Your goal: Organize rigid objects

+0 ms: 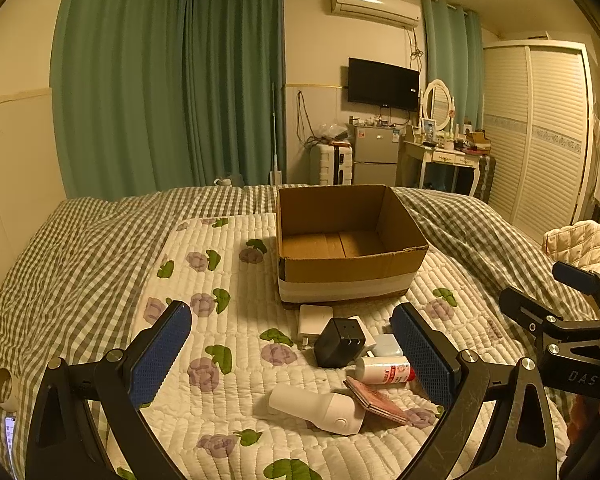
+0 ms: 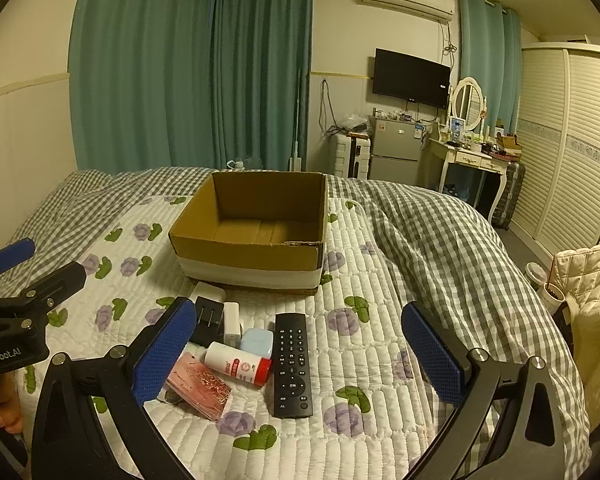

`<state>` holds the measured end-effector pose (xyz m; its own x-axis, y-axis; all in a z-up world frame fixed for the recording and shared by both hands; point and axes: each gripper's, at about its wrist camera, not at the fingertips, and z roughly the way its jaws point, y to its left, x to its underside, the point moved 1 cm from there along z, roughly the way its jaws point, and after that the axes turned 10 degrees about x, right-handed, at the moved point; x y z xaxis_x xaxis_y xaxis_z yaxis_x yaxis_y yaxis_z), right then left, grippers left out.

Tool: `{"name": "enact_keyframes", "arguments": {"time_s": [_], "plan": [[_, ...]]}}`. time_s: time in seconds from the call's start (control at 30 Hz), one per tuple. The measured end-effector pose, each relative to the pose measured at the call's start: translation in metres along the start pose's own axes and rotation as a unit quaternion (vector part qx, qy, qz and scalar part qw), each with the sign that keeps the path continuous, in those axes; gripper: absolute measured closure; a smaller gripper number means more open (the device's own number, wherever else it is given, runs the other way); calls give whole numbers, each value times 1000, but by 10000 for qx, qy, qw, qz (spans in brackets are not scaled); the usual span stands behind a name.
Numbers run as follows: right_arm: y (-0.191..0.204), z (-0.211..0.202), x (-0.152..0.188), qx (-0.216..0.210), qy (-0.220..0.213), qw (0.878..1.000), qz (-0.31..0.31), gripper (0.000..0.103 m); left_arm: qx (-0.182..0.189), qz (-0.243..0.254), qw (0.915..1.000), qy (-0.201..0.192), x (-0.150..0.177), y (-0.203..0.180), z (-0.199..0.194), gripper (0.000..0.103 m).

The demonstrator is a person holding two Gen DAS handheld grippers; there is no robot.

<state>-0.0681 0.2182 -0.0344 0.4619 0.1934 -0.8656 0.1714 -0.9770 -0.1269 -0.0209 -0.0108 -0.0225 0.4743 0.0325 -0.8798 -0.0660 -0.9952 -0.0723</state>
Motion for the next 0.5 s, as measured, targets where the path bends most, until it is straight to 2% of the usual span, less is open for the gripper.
{"name": "enact_keyframes", "arguments": {"time_s": [0.5], "plan": [[0,0,1,-25,23,10000,-41,0,-40,32,10000,4,3,-3,0,1]]}}
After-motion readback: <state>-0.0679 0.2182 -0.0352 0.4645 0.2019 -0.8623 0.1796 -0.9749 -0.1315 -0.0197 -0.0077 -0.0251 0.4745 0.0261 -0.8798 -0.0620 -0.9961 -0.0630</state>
